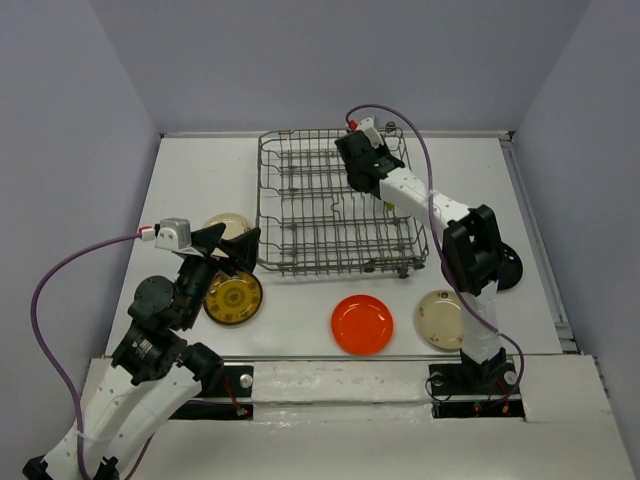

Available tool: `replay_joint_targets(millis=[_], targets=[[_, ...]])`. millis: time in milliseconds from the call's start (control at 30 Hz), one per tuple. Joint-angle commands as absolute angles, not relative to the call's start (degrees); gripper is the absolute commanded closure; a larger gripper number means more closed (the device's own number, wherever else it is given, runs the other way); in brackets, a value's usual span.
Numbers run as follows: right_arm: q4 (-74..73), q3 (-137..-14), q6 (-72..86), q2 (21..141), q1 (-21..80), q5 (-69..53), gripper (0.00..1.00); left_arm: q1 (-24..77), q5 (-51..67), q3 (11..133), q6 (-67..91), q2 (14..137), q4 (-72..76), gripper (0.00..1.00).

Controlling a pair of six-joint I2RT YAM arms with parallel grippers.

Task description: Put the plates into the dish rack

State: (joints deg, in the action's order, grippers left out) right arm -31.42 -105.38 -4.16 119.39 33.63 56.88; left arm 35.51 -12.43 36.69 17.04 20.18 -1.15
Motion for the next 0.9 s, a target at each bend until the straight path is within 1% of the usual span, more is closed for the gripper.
replay_joint_targets(millis=[0,100,333,600,867], targets=[[-31.82,-108.81,-2.9,119.88,34.63,57.39,0.93,35.07,-12.48,39.2,16.96,20.48,0.88,0.01],[-31.82,-110.12,-4.74,119.36,34.63,60.37,0.93,35.07,-12.39,39.2,16.96,20.48,0.97,0.01],[-31.82,-113.64,-8.44,116.46,35.15,61.62,0.93,34.98,-12.04,39.2,17.05,20.3,0.97,0.01],[-31.82,-110.48,-6.07,116.8,35.16,60.03,0.93,35.07,-11.69,39.02,17.14,20.21,1.14,0.01],[-31.82,-109.25,-4.75,119.88,35.16,59.06,0.93,35.07,-11.6,39.02,17.14,20.21,1.23,0.01]])
